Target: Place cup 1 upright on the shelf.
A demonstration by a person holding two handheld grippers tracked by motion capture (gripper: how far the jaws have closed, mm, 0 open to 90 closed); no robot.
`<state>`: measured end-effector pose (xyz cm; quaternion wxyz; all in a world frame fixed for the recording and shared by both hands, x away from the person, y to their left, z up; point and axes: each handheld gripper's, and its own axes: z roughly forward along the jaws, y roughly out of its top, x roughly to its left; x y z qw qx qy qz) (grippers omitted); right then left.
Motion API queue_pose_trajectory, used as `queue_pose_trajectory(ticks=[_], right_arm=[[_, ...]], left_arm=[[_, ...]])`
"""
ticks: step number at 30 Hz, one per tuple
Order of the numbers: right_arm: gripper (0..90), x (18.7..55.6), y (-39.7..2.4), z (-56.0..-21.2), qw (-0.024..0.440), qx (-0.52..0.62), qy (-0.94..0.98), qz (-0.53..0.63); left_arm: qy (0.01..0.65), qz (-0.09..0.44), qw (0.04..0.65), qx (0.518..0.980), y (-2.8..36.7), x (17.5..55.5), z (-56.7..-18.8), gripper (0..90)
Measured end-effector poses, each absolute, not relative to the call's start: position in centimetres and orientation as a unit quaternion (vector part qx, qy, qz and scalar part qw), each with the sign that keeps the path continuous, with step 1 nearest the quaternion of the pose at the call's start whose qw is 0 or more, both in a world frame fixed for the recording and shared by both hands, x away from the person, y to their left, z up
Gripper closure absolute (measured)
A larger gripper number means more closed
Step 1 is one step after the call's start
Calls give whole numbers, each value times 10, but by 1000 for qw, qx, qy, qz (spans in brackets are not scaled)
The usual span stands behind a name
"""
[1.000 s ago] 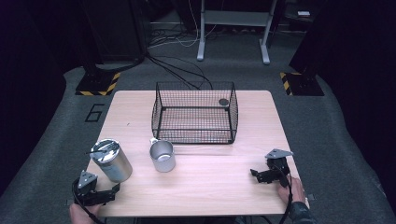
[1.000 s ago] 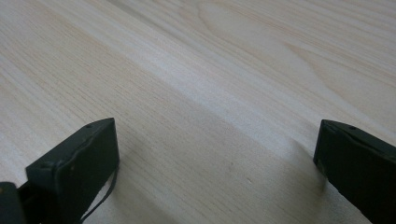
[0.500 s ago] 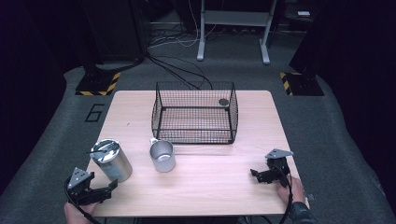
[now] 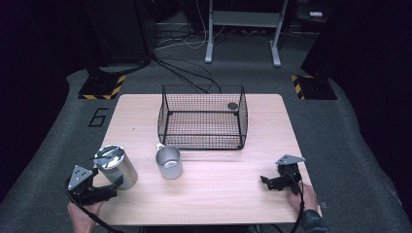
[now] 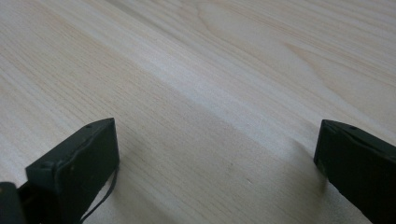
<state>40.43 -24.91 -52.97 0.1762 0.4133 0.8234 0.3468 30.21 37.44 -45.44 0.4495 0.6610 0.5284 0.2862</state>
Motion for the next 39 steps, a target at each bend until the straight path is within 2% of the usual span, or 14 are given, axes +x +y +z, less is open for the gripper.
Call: queue_pose_trajectory(ticks=[7,18,39], right_arm=[[0,404,-249,-530,178,413,823,346],[0,404,-249,-530,177,415,823,346],[0,404,-249,-530,178,414,823,346]], left_arm=[[530,296,477,635,373,309,-449,0],[533,305,485,623,366,325,-452,0],[520,341,460,634,359,334,-449,38]])
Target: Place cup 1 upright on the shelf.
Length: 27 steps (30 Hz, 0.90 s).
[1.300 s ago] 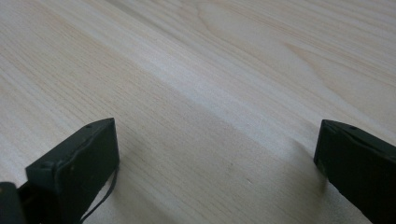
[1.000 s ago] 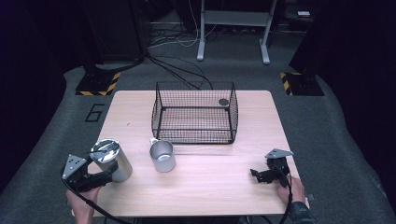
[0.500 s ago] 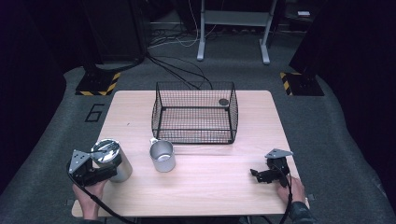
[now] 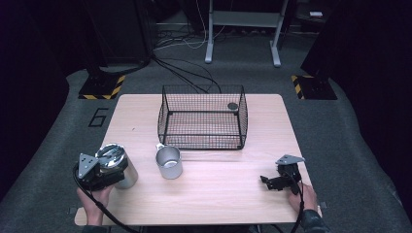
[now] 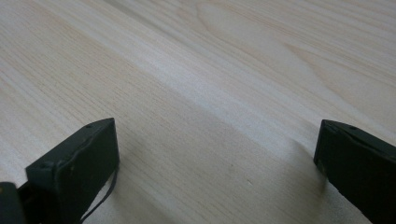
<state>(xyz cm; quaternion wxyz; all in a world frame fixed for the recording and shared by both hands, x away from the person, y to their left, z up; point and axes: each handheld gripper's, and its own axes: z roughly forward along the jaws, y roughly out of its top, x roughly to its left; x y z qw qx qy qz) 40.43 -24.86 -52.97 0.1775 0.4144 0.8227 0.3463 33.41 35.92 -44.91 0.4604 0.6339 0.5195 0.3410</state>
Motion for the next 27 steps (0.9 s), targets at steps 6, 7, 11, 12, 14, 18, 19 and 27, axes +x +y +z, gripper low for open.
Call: queue_pose_trajectory(ticks=[6,7,11,12,14,18,19,27], right_arm=[[0,404,-249,-530,178,414,823,347],[0,404,-248,-530,177,416,822,347],[0,404,-248,-530,177,416,822,347],[0,404,-248,-530,177,416,822,347],[0,404,-249,-530,177,415,822,347],[0,404,-248,-530,177,415,822,347],[0,404,-248,-530,177,415,822,347],[0,404,-248,-530,178,415,822,346]], left_arm=[[521,340,459,635,362,335,-448,39],[520,341,457,636,361,335,-448,39],[517,344,455,638,362,334,-446,40],[516,346,458,636,363,335,-445,40],[516,345,459,636,364,334,-443,40],[512,344,457,641,365,334,-440,40],[510,346,457,642,364,334,-438,40],[503,355,453,645,366,332,-423,40]])
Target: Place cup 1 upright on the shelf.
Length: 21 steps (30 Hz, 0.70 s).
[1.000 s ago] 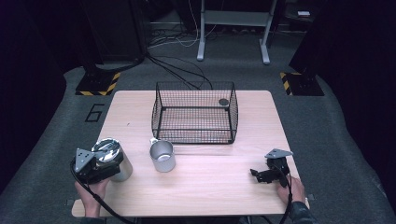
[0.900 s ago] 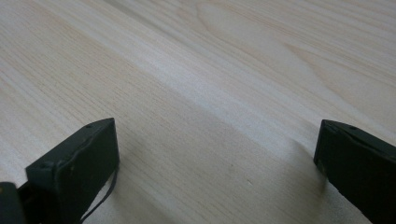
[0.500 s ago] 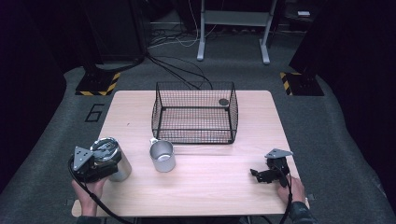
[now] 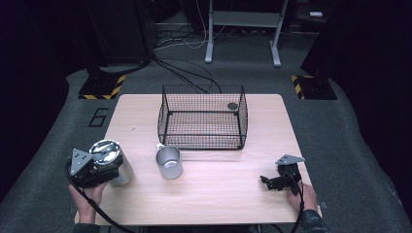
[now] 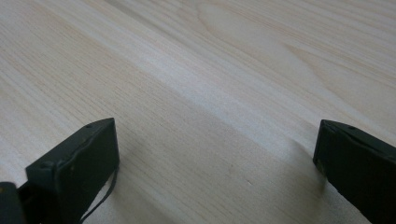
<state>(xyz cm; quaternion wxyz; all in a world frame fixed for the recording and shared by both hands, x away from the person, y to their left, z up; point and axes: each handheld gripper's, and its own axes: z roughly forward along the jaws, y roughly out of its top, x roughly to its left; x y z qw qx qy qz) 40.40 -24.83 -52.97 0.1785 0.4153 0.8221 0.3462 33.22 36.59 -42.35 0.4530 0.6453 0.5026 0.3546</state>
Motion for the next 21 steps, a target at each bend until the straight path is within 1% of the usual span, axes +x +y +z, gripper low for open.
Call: queue_pose_trajectory(ticks=[21], right_arm=[[0,404,-248,-530,179,415,822,346]], left_arm=[[456,353,468,670,348,340,-374,40]])
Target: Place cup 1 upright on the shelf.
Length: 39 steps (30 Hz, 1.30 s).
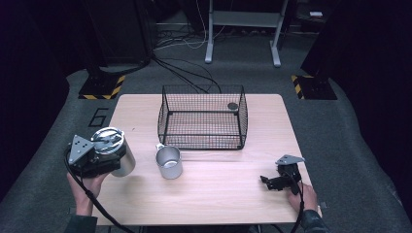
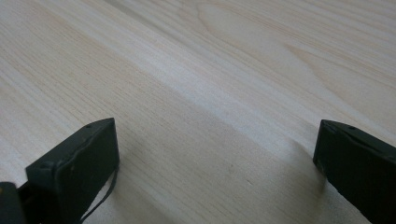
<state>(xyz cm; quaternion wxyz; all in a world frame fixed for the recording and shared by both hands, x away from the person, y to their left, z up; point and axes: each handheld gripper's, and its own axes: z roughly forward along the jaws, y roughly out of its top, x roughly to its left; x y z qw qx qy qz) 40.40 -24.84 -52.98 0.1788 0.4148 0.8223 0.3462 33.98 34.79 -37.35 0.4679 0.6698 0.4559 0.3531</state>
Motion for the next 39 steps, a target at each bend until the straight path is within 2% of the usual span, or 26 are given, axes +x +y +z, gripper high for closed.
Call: queue_pose_trajectory(ticks=[22,39], right_arm=[[0,404,-248,-530,179,415,822,346],[0,404,-248,-530,179,415,822,346]], left_arm=[[397,334,485,704,317,359,-319,40],[354,312,494,730,279,374,-298,40]])
